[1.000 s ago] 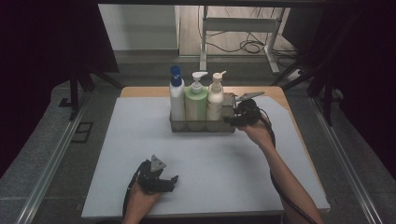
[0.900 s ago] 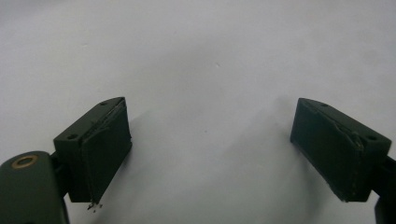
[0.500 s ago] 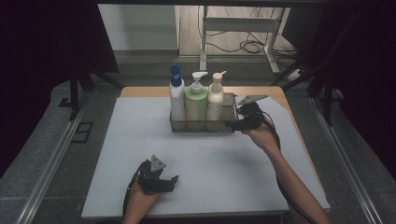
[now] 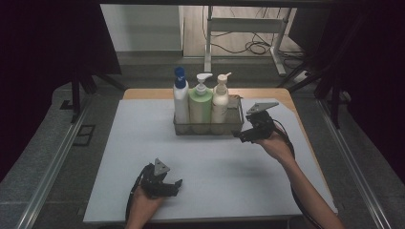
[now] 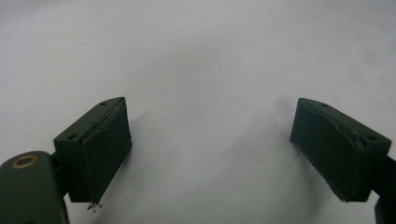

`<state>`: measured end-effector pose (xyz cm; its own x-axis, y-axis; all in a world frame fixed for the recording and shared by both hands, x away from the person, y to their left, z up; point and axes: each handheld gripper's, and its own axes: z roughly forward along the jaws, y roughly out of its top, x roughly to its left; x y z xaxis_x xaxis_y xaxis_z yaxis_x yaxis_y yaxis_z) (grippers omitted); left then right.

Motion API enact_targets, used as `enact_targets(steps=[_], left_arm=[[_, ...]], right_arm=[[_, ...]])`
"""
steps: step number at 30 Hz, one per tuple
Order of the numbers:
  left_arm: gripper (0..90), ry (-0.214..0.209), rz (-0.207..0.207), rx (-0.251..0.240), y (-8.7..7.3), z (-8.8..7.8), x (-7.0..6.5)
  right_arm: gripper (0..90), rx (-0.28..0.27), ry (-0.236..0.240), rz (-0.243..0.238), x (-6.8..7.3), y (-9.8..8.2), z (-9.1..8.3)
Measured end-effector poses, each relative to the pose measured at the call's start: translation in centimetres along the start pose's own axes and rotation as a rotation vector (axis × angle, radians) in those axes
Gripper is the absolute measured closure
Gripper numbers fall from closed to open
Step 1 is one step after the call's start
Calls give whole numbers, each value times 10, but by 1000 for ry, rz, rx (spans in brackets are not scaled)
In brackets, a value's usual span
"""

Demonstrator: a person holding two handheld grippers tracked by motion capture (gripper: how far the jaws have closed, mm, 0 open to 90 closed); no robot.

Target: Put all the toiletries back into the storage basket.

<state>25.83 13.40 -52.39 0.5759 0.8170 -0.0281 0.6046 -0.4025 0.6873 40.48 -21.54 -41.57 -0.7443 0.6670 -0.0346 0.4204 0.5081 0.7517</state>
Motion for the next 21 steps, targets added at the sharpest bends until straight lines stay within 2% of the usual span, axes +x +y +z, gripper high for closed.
enact_targets(steps=[8,21], left_arm=[[119,1,1,0,0,0,0],[119,1,0,0,0,0,0]], right_arm=[[31,5,-2,-41,10,-11,-12],[0,7,-12,-35,10,-45,-29]])
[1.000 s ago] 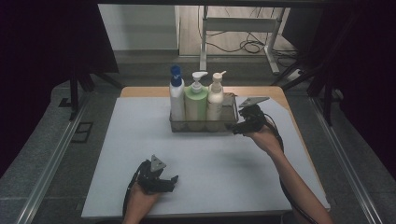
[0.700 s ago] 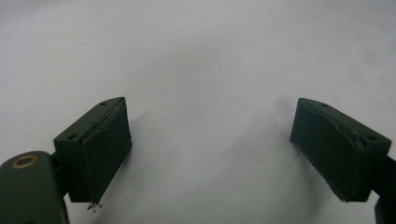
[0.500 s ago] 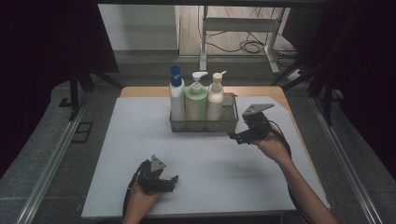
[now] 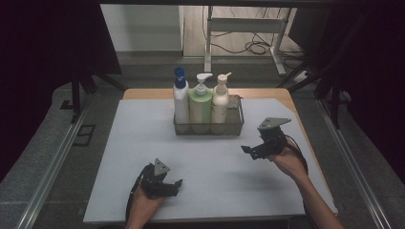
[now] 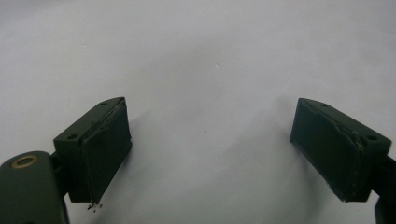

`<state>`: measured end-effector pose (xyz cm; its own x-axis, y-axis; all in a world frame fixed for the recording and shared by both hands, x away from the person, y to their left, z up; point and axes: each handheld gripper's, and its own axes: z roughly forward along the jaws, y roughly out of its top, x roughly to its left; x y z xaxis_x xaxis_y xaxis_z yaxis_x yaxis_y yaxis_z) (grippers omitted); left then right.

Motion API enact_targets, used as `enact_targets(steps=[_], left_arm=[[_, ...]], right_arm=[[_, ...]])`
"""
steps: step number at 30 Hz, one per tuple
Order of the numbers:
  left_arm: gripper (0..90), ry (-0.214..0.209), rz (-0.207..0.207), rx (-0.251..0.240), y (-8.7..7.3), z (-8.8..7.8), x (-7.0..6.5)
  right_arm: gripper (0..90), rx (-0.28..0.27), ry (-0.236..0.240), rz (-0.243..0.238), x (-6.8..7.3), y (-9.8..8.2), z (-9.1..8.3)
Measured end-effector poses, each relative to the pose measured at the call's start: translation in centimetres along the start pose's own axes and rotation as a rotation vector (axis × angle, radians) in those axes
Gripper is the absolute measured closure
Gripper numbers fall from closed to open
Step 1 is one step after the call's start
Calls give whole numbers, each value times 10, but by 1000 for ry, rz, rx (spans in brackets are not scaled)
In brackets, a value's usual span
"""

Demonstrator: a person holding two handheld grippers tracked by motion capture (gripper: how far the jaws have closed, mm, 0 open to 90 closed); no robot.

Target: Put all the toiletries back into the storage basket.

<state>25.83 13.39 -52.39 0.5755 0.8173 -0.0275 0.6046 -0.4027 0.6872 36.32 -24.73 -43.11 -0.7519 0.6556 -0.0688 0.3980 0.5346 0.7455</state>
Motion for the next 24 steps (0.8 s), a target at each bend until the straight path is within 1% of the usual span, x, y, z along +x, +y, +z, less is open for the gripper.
enact_targets(steps=[2,4,10,13,17,24], left_arm=[[119,0,0,0,0,0,0],[119,0,-1,-1,0,0,0],[119,0,-2,-1,0,0,0],[119,0,-3,-2,0,0,0],[120,2,-2,-3,0,0,-1],[120,2,-2,-3,0,0,-1]], right_arm=[[0,-3,-7,-7,0,-7,-3],[0,-5,-7,-3,-1,-14,-5],[0,-11,-16,18,-3,-34,-12],[0,-12,-20,40,-3,-45,-15],[0,-7,-26,58,-4,-60,-15],[0,7,-31,88,-2,-84,-11]])
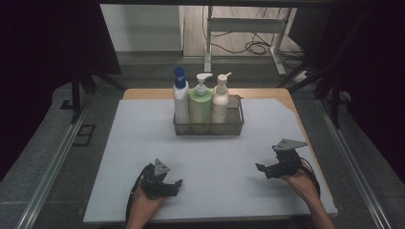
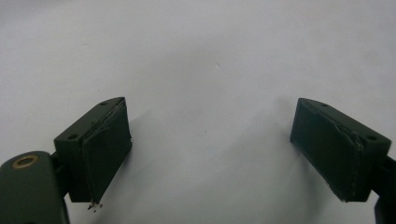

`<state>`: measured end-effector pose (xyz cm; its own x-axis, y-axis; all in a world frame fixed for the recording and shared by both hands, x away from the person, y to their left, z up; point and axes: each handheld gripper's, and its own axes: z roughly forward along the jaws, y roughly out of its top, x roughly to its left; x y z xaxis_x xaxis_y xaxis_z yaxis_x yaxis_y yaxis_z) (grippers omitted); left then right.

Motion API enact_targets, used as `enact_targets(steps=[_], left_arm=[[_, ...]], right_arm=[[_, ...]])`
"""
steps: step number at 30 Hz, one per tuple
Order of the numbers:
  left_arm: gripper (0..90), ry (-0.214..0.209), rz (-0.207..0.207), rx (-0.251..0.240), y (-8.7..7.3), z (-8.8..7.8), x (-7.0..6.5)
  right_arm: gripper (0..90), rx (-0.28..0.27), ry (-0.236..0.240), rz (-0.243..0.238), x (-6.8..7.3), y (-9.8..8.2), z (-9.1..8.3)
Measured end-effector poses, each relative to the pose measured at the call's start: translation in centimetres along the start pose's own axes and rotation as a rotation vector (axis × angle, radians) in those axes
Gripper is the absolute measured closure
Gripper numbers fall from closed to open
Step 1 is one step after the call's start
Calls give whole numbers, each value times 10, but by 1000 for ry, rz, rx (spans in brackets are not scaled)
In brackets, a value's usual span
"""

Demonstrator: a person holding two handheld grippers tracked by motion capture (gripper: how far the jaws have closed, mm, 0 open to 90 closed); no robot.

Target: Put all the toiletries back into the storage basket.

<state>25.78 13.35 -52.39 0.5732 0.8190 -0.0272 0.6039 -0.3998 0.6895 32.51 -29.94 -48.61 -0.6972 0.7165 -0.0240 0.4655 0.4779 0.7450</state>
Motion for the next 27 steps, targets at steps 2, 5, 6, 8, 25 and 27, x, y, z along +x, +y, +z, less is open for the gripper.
enact_targets(steps=[2,5,6,8,25,27], left_arm=[[120,1,0,-1,0,0,0],[121,1,0,-1,0,0,0],[121,1,0,-2,0,0,0],[121,1,0,-2,0,0,0],[119,0,-1,0,0,0,0],[119,0,-2,0,0,0,0]], right_arm=[[0,5,-2,6,0,-6,1],[0,3,4,20,1,-14,4],[0,7,5,22,1,-17,5],[0,18,5,21,2,-21,8],[0,75,10,14,5,-32,18],[0,75,10,14,6,-32,19]])
